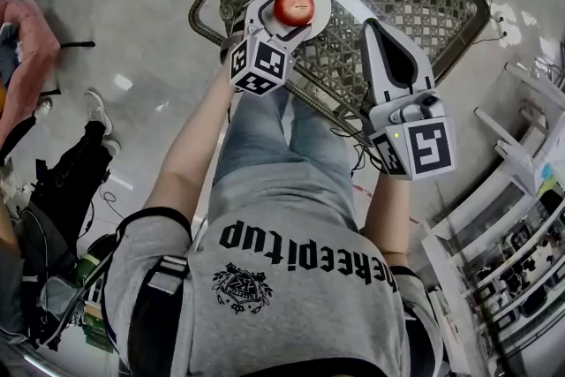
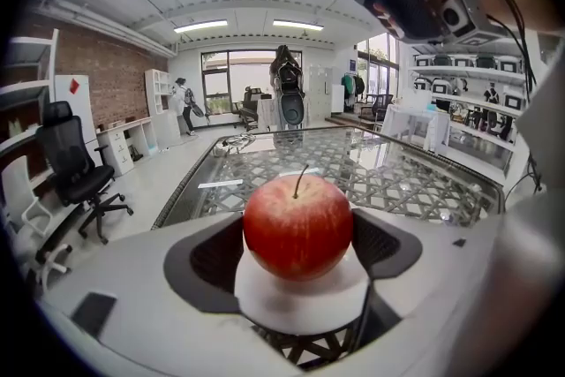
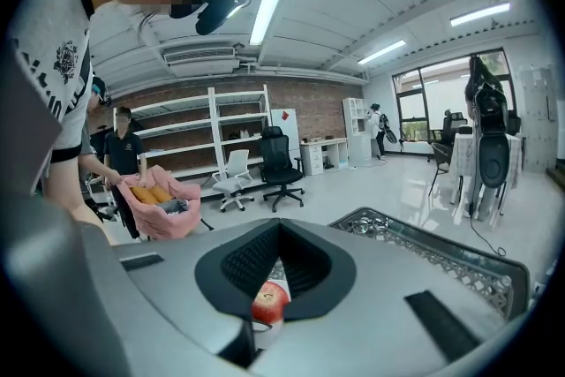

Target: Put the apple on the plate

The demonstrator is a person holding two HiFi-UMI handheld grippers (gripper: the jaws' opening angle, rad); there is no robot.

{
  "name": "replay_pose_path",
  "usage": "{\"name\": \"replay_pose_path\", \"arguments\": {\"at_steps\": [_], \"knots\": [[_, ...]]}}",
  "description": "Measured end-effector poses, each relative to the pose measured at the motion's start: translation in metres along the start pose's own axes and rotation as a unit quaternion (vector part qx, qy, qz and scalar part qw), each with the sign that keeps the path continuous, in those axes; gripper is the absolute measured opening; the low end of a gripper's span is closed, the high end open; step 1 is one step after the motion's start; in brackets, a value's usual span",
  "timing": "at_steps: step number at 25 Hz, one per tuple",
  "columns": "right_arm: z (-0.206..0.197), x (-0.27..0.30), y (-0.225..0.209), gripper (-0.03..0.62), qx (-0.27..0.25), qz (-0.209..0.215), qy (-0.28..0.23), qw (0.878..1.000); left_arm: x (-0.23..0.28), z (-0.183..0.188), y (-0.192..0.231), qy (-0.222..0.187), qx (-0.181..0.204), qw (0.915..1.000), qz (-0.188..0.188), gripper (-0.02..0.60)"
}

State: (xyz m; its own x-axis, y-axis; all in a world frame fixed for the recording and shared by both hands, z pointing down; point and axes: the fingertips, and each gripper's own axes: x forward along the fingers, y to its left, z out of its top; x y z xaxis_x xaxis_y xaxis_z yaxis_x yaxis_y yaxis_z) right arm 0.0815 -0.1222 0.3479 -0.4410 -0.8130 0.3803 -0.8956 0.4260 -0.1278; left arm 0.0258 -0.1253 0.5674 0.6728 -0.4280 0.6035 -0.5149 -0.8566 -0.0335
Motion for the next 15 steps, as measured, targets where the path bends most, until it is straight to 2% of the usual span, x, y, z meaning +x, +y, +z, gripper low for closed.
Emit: {"name": "replay_pose_path", "arguments": {"at_steps": [9,15], "knots": [[0.004,-0.002,0.006,0.011,-0.003,0.008,-0.002,1.0,-0.011,0.004,0.007,-0.011,-0.04,0.9991,0.002,0.425],[0.009,-0.009,0.013,0.011,-0.009,0.022,-0.008,1.0,-0.024,0.004,0.006,-0.007,-0.043,0.9989,0.016,0.426]]}}
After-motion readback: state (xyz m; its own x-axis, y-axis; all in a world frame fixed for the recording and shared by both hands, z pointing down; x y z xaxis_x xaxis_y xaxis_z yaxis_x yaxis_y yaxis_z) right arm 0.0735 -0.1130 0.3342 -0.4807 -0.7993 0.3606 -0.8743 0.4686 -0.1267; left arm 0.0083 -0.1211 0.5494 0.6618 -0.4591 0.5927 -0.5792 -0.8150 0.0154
